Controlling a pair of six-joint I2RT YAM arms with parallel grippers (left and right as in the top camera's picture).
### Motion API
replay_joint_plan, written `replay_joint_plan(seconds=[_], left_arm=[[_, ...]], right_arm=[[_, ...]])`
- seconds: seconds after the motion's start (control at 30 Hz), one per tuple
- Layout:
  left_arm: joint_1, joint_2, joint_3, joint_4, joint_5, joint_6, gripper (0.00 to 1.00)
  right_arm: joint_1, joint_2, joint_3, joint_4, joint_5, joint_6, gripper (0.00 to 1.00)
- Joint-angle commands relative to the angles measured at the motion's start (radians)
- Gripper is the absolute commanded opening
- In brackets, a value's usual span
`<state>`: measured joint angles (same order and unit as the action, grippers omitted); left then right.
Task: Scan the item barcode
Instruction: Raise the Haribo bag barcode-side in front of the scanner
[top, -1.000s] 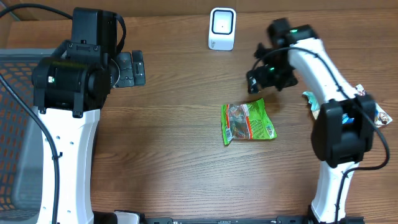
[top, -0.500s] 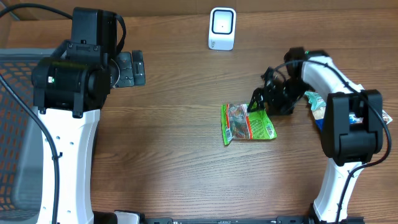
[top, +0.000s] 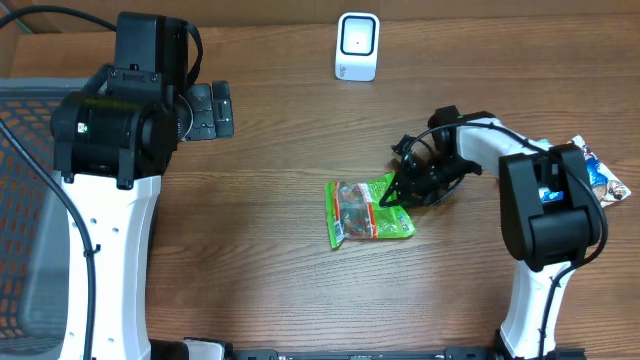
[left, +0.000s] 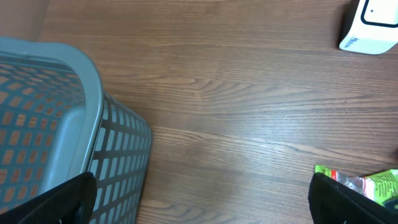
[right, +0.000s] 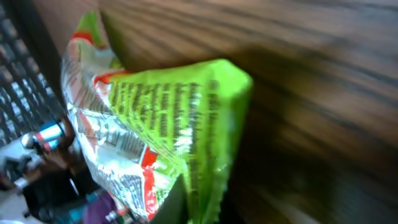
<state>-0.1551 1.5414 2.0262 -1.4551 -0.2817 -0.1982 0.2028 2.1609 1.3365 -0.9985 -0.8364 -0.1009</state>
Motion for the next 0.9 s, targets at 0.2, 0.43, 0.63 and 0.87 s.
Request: replay_joint_plan(seconds=[0.2,0.43,0.63,0.87], left_arm=[[0.004,0.008,0.012,0.0,-0.013,0.022,1.0],[0.004,0.008,0.012,0.0,-0.013,0.022,1.0],[0.004,0.008,0.012,0.0,-0.013,0.022,1.0],[0.004,0.008,0.012,0.0,-0.013,0.022,1.0]], right_arm=[[0.009,-0.022,0.074,0.054,-0.121,0.057,0.04],[0.043,-0.176,0.254,0.036,0.306,0.165,0.04],[0.113,-0.268,0.347,0.037,0.673,0.236,0.04],[0.18,-0.274,0.433,0.131,1.023,0.237,0.04]])
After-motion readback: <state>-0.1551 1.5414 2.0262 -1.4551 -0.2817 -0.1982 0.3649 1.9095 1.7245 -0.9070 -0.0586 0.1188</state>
